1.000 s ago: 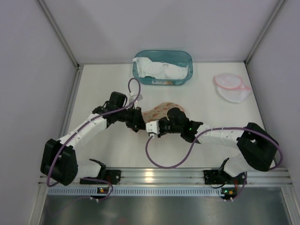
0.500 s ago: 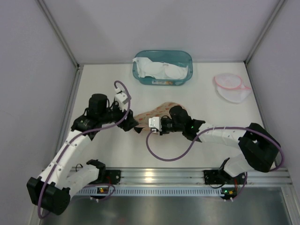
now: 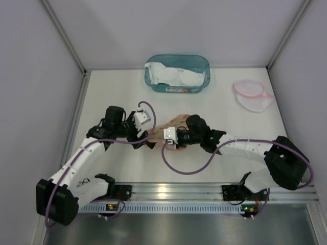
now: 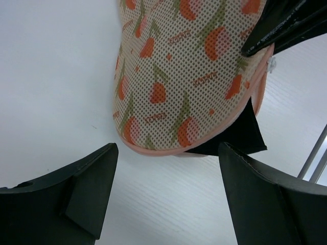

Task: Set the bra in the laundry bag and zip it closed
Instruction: Adjust the bra in the laundry bag.

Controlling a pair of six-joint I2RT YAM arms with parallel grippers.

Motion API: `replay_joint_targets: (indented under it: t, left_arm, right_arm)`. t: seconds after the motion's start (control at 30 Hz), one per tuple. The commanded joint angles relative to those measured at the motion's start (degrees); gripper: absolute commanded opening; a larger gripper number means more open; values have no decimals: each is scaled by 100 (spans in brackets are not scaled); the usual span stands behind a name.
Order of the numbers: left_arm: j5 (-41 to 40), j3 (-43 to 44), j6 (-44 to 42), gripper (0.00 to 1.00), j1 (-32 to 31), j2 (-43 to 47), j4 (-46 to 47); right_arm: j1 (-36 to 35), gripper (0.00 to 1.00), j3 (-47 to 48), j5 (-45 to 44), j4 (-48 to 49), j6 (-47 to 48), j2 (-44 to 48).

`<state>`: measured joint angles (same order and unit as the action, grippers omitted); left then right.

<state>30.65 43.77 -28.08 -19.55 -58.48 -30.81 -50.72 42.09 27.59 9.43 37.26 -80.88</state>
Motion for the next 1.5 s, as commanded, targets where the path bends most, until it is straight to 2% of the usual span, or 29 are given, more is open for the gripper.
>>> replay_joint_targets:
  t: [0.0,0.23,0.43,0.73,0.93,1.0,1.07,1.47]
  left_arm:
    - [327,-70,-146,86,30,-146,636]
    - [537,-211,-84,87,-14,-305,971]
    - [793,-395,-242,88,-14,222,901]
    - [1310,-97,-655,89,-14,530,-249]
    - [1224,35,-726,90,-22,128,-233]
    - [1241,88,-708,96,-14,39,-189]
    - [1189,62,-621,97,-22,21,-58]
    - [934,106,-480,98,-75,-366,532]
  right_arm:
    - [71,0,300,360,50,-78,231]
    - [80,0,353,448,-29,-166,222]
    - [106,0,362,440,-47,-157,152]
    - [159,0,406,484,-82,-157,90]
    - [159,0,406,572,-152,-113,169]
    - [159,0,379,607,-213,-70,204]
    - [159,0,362,668,-248,-52,231]
    - [159,0,406,844,-275,-140,283]
